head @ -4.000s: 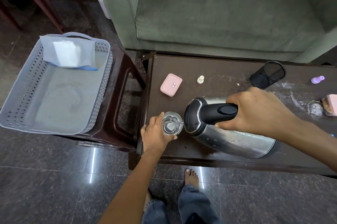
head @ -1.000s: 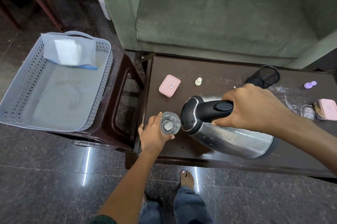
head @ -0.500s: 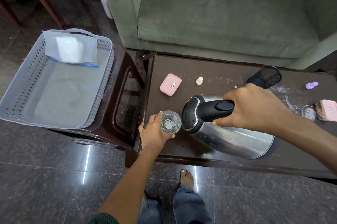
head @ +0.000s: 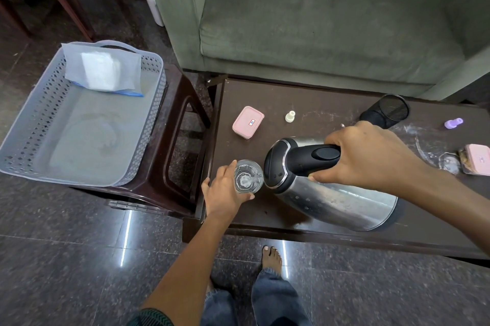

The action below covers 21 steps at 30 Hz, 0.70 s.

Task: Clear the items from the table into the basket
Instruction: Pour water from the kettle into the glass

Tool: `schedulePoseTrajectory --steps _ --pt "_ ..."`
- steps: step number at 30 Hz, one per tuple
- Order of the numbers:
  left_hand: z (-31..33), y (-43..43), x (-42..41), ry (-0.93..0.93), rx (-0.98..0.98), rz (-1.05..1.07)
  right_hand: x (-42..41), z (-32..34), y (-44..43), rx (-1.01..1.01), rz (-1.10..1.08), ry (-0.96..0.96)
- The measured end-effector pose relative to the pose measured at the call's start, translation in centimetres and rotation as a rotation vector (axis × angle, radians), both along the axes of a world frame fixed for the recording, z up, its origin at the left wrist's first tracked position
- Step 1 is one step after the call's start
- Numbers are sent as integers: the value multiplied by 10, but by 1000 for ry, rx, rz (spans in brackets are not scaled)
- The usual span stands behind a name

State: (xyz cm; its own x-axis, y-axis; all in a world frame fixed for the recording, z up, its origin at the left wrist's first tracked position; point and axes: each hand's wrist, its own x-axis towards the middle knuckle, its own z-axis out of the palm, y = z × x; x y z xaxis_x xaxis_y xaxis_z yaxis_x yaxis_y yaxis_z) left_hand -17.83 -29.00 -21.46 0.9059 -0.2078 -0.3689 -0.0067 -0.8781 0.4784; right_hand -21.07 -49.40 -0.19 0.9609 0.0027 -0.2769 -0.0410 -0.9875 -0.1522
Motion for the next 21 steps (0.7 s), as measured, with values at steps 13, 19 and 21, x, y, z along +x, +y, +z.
schedulePoseTrajectory --steps 13,19,21 --pt "-1 0 0 -1 4 1 2 2 0 -11 -14 21" --pt "-1 0 0 4 3 3 3 1 2 -8 -1 29" --pt "-1 0 0 3 2 3 3 1 3 -10 5 30"
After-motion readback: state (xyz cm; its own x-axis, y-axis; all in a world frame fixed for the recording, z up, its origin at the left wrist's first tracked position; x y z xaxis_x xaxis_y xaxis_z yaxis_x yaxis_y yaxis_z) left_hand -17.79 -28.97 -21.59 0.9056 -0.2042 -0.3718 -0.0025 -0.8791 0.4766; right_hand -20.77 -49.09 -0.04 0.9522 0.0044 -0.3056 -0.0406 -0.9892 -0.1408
